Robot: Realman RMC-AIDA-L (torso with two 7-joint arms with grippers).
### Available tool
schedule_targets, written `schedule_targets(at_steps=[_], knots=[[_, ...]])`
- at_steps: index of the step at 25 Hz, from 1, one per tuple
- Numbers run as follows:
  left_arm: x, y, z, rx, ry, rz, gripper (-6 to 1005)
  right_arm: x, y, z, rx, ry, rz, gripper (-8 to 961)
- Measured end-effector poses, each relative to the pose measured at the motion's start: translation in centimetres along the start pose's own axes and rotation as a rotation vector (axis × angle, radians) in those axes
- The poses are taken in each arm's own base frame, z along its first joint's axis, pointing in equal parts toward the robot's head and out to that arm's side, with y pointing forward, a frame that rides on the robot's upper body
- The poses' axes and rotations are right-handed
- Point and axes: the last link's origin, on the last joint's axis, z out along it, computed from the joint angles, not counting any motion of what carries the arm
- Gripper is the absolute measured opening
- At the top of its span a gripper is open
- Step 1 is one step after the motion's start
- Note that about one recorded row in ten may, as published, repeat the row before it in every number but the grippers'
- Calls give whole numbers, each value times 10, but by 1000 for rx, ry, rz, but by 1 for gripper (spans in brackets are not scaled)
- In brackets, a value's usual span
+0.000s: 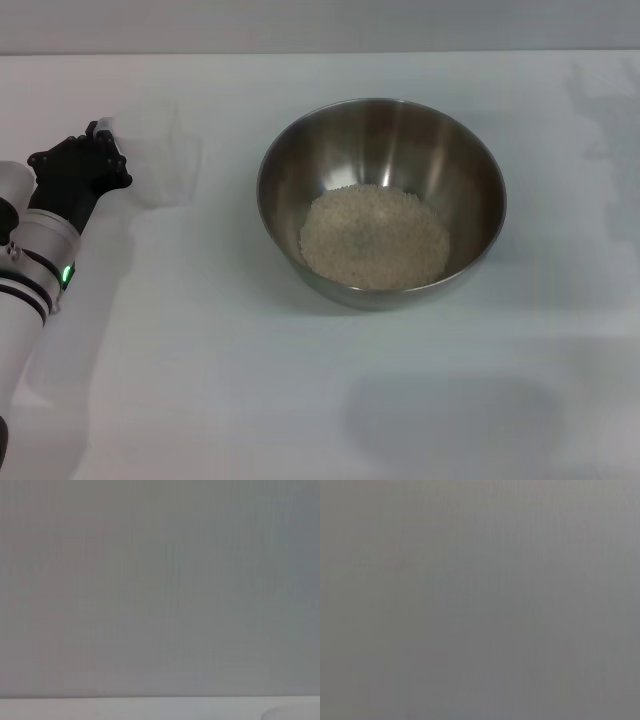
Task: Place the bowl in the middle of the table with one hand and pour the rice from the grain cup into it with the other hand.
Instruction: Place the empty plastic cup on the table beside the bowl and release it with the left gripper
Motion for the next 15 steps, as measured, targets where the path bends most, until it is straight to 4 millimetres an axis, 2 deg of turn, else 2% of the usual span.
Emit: schedule_targets(at_steps=[7,11,15], knots=[[-3,3,-2,-22,-8,16,85,0,0,-1,0,2,-2,693],[-4,6,-4,-41,-10,25,226,1,-1,-2,1,5,-4,693],[-6,6,-6,-46,-17,29,255,1,-1,-2,2,5,-6,693]])
